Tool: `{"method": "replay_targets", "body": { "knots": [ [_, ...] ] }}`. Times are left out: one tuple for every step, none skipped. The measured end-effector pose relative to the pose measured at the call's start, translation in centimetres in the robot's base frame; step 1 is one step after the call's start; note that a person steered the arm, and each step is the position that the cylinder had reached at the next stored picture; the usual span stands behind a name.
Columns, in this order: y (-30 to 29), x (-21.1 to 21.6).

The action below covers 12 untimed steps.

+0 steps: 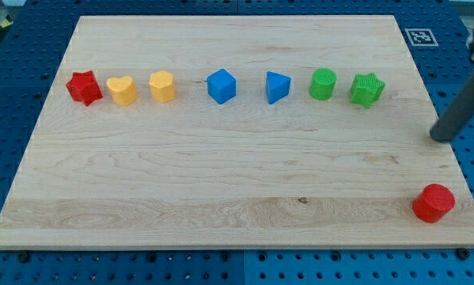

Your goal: Push the green star diagnol to the red circle

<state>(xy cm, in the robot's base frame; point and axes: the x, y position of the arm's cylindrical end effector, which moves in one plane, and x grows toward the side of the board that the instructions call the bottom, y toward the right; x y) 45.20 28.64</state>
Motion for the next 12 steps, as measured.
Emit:
{"method": "replay_targets", "body": {
  "knots": [
    [0.0,-6.6],
    [-1.7,-12.2],
    [-5.4,-13.2],
    [-7.9,-13.1],
    [-8.3,-12.8],
    [-8.4,-11.9],
    [-8.5,-10.0],
    [-8.5,-7.6],
    [-8.5,-5.6],
    [-8.5,-3.4],
    [-8.5,-1.1],
    [-8.6,0.9]
  ]
}}
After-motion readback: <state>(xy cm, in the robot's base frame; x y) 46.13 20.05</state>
